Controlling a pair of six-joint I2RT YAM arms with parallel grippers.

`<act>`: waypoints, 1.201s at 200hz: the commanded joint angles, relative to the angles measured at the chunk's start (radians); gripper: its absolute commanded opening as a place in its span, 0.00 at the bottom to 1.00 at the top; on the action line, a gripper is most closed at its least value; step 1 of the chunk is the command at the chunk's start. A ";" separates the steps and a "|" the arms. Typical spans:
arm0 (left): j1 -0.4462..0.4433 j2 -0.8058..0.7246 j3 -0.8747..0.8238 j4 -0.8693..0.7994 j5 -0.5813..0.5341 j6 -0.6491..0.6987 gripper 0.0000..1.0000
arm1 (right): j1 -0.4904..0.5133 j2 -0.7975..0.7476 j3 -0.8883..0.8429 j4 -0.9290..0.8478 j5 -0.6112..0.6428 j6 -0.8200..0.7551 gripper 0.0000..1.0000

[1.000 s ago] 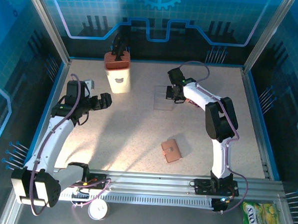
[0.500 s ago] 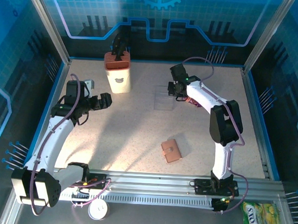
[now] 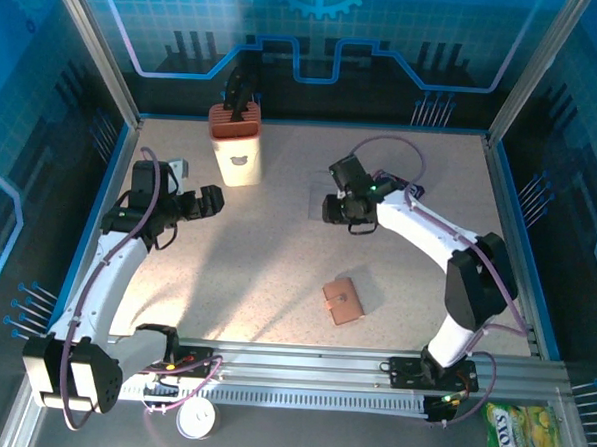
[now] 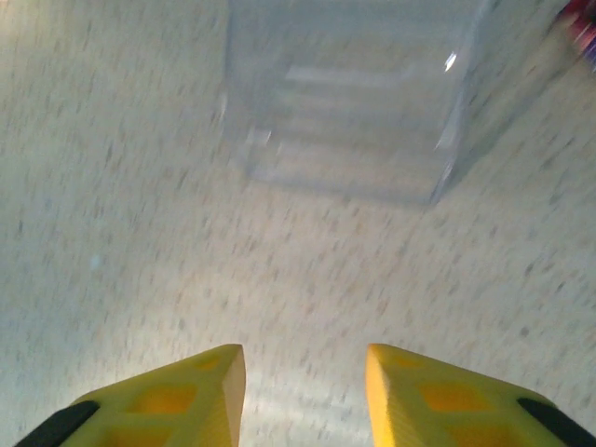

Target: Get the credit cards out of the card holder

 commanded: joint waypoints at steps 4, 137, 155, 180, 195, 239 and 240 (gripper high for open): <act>0.014 -0.022 0.020 -0.014 0.019 -0.004 0.99 | 0.083 -0.087 -0.103 -0.028 -0.078 0.084 0.43; 0.015 -0.032 0.016 -0.017 -0.003 0.002 0.99 | 0.549 -0.091 -0.335 -0.055 -0.220 0.230 0.77; 0.015 -0.031 0.017 -0.016 -0.002 -0.001 0.99 | 0.549 -0.092 -0.352 -0.043 -0.224 0.240 0.78; 0.016 -0.029 0.015 -0.014 0.000 -0.001 0.99 | 0.536 -0.077 -0.369 -0.023 -0.246 0.244 0.78; 0.015 -0.024 0.015 -0.014 0.005 -0.003 0.99 | 0.531 -0.064 -0.368 -0.021 -0.247 0.242 0.78; 0.016 -0.015 0.015 -0.014 0.000 -0.001 0.99 | 0.491 -0.059 -0.395 -0.017 -0.234 0.266 0.79; 0.016 -0.016 0.015 -0.013 0.000 -0.001 0.99 | 0.490 -0.061 -0.396 -0.019 -0.232 0.267 0.79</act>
